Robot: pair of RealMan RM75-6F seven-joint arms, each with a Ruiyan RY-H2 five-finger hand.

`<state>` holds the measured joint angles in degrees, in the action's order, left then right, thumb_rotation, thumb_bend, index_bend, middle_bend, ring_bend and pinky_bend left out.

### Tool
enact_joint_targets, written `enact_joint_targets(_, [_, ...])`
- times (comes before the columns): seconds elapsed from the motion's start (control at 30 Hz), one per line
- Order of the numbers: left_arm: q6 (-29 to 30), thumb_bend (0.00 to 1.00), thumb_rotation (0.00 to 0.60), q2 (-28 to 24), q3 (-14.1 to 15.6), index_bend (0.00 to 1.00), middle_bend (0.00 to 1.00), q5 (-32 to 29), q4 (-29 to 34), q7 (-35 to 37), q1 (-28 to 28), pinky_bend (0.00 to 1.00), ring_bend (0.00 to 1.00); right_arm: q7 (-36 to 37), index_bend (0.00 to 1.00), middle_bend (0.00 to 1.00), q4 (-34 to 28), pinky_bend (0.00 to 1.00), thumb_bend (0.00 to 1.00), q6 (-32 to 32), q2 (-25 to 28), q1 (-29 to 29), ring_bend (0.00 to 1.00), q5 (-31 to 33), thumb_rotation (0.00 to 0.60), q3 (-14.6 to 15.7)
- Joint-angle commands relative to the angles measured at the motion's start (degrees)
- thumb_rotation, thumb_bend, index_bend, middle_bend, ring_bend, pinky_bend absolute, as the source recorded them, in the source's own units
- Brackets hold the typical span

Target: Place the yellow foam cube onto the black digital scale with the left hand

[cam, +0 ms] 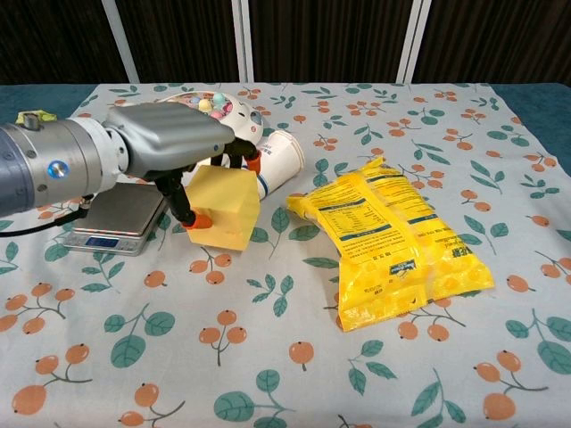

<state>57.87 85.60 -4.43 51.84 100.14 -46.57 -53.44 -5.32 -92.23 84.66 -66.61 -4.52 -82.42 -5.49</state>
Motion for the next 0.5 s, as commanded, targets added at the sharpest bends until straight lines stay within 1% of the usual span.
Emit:
enact_joint_targets(0.03, [1.14, 0.34, 0.600, -3.99, -0.62, 0.26, 0.45, 3.02, 1.79, 3.58, 1.40, 0.42, 0.33, -0.27, 0.00, 0.00, -0.08, 0.00, 0.58, -0.10, -0.11, -0.05, 0.00, -0.01, 0.600, 0.06])
enact_joint_targets(0.23, [1.54, 0.34, 0.600, -10.15, 0.61, 0.26, 0.45, 6.28, 2.80, 9.10, 4.26, 0.42, 0.32, -1.20, 0.00, 0.00, -0.39, 0.00, 0.58, -0.26, -0.41, -0.16, 0.00, -0.25, 0.600, 0.29])
enact_joint_targets(0.37, [1.29, 0.34, 0.600, -13.41, 1.23, 0.25, 0.44, 7.44, 1.78, 14.42, 6.59, 0.42, 0.31, -1.70, 0.00, 0.00, -0.62, 0.00, 0.58, -0.29, -0.57, -0.19, 0.00, -0.25, 0.600, 0.35])
enact_joint_targets(0.5, [0.02, 0.34, 0.600, -15.37, 2.44, 0.24, 0.43, 8.69, 0.22, 16.81, 7.80, 0.42, 0.31, -2.08, 0.00, 0.00, -0.65, 0.00, 0.58, -0.36, -0.77, -0.26, 0.00, -0.16, 0.600, 0.34])
